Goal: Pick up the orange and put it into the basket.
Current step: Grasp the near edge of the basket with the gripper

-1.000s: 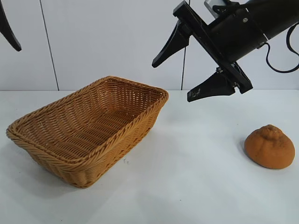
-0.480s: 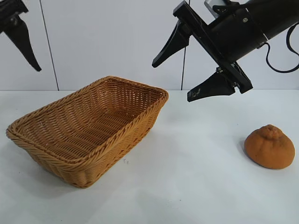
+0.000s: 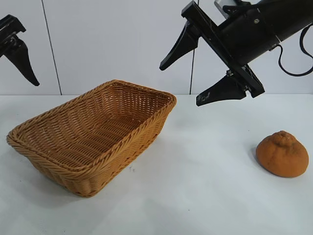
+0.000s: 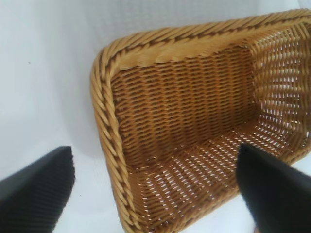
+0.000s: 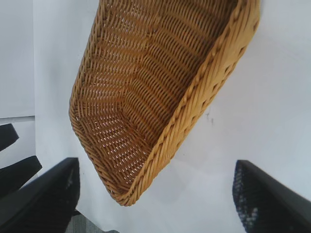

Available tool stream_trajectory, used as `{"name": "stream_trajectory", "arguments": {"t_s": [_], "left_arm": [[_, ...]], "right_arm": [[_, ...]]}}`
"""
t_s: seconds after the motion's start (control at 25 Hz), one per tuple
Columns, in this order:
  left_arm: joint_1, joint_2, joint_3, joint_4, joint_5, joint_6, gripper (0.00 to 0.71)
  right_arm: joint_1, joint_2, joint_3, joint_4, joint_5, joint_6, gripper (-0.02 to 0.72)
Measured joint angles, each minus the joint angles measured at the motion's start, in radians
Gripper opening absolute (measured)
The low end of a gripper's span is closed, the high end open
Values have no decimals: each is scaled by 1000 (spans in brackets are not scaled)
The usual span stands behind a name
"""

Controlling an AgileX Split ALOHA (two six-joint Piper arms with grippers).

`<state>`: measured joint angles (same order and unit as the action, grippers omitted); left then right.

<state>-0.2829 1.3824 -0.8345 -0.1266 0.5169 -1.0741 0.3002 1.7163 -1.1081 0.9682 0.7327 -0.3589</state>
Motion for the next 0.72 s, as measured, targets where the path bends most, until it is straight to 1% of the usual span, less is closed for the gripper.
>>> {"name": "stream_trajectory", "arguments": {"t_s": [0.24, 0.44, 0.72], "left_arm": [[-10, 97, 0, 1, 4, 0, 619], [-10, 171, 0, 0, -5, 0, 617], [-10, 197, 0, 0, -40, 0, 615]], "right_arm": [[0, 0, 0, 0, -2, 0, 588], [0, 0, 0, 0, -3, -1, 588], [0, 0, 0, 0, -5, -1, 588]]}}
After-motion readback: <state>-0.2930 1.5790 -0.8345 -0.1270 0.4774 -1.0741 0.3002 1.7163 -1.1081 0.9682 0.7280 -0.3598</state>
